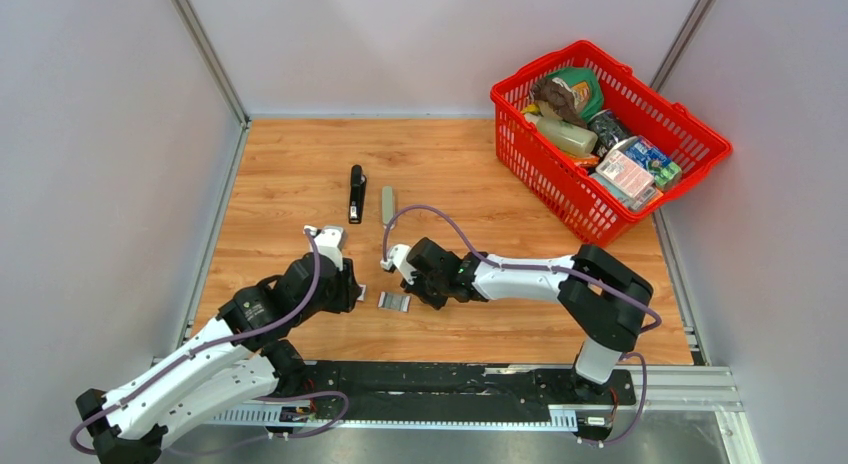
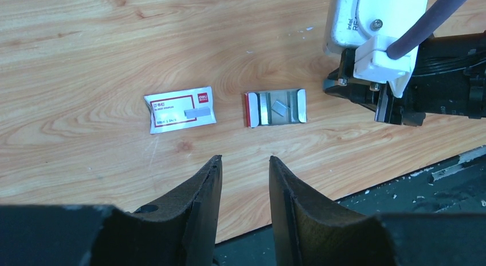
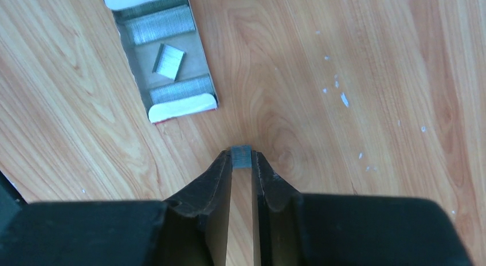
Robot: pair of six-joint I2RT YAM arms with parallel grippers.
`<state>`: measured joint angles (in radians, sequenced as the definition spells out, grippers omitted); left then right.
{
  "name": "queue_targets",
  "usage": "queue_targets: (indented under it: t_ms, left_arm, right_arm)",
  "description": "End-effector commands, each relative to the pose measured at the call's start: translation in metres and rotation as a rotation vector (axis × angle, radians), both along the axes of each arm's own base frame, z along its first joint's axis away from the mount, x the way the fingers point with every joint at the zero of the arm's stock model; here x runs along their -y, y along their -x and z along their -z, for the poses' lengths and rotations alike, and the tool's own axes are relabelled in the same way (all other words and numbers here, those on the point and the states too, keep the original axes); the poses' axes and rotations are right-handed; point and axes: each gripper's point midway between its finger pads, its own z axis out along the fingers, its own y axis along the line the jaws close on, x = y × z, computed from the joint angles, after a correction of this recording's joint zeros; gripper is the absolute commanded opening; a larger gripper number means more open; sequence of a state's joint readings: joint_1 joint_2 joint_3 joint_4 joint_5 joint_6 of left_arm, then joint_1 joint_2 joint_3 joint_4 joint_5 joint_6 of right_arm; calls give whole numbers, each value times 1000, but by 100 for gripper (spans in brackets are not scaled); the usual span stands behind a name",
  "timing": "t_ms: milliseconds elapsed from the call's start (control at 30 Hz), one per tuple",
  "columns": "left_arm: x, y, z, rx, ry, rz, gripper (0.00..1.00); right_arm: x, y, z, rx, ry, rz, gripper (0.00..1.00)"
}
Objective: Unload the staples from the stapler
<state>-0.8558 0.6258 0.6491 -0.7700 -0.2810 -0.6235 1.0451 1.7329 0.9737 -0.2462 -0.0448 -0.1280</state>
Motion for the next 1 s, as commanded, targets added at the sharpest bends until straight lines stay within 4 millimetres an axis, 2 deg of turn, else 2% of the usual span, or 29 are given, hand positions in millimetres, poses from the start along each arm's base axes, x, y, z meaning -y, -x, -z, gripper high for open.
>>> queue_targets:
  t_ms: [0,133,300,367,700,967]
  left_arm:
    - [2,1,-7,15,32,2,44]
    - [3,2,-14,22,46,14,44]
    - [2,2,-23,36,48,23,44]
    - [1,2,-28,44,50,25,44]
    - [-18,5,-63,126,23,26,44]
    - [-19,4,-63,154,3,55,45]
  right_arm:
    - [1,-4,-31,64,14,20,18]
    - [-6,-3,-48,92,-2,18,17]
    - [-27,6,-70,110,-60,-14,17]
    - [-36,10,-72,101,-74,-34,17]
    - [-66,13,-55,70,-80,-54,17]
    - [-77,12,-49,60,-80,-51,17]
